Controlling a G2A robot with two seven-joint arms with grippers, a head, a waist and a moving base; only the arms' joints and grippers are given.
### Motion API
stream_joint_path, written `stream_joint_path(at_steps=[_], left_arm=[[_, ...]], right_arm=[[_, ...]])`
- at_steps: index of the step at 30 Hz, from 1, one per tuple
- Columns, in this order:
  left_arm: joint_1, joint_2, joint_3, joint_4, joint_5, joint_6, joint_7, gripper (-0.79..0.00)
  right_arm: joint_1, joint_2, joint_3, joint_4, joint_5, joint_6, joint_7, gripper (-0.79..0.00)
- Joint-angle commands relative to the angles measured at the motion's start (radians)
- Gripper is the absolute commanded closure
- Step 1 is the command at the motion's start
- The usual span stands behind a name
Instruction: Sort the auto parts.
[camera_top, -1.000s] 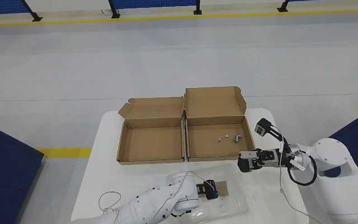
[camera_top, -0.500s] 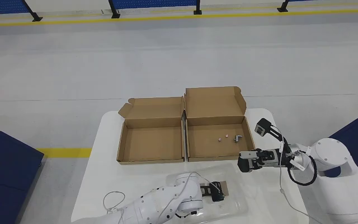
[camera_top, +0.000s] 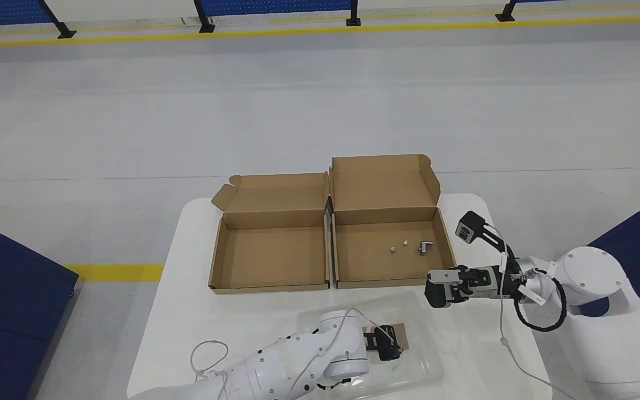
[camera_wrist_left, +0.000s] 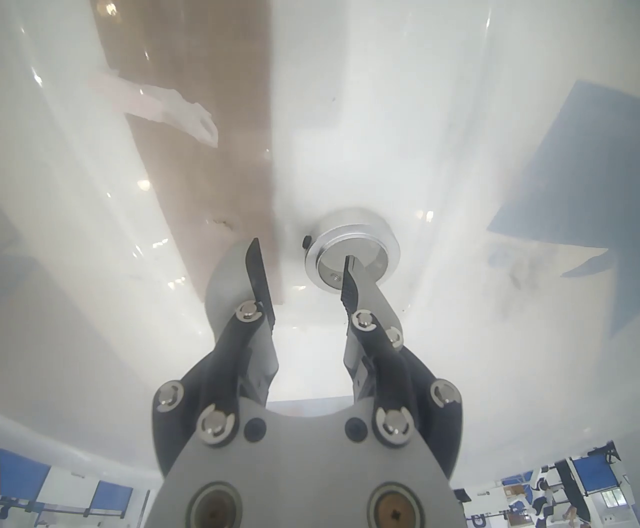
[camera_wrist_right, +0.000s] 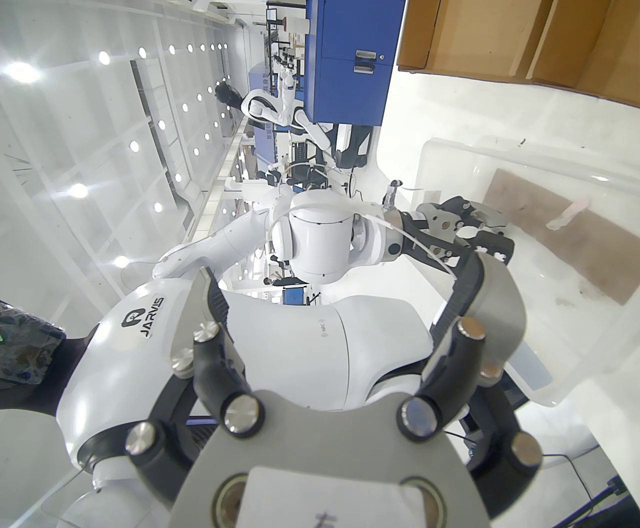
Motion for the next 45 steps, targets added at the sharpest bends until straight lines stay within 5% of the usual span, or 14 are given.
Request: stream_joint_path(at_steps=[1,25,27,29,45], left_arm=[[0.001,-0.003,0.002,0.005,0.001,-0.002,0.0,-0.271],[0.001,-0.039,0.011,0.054,0.001,-0.028,-0.005,-0.215],[0.001,-0.042,0.01,0.059,0.003,-0.025,0.001,-0.16],[0.002,-0.044,0.01,0.064,0.007,-0.023,0.004,0.0],[0.004,-0.045,-0.029,0.036,0.015,-0.004,-0.03,0.0]], right_arm=[[0.0,0.0,0.0,0.0,0.0,0.0,0.0,-0.785],[0.0,0.0,0.0,0.0,0.0,0.0,0.0,-0.785],[0.0,0.0,0.0,0.0,0.0,0.0,0.0,-0.785],[0.0,0.0,0.0,0.0,0.0,0.0,0.0,-0.785],[0.0,0.0,0.0,0.0,0.0,0.0,0.0,-0.785]])
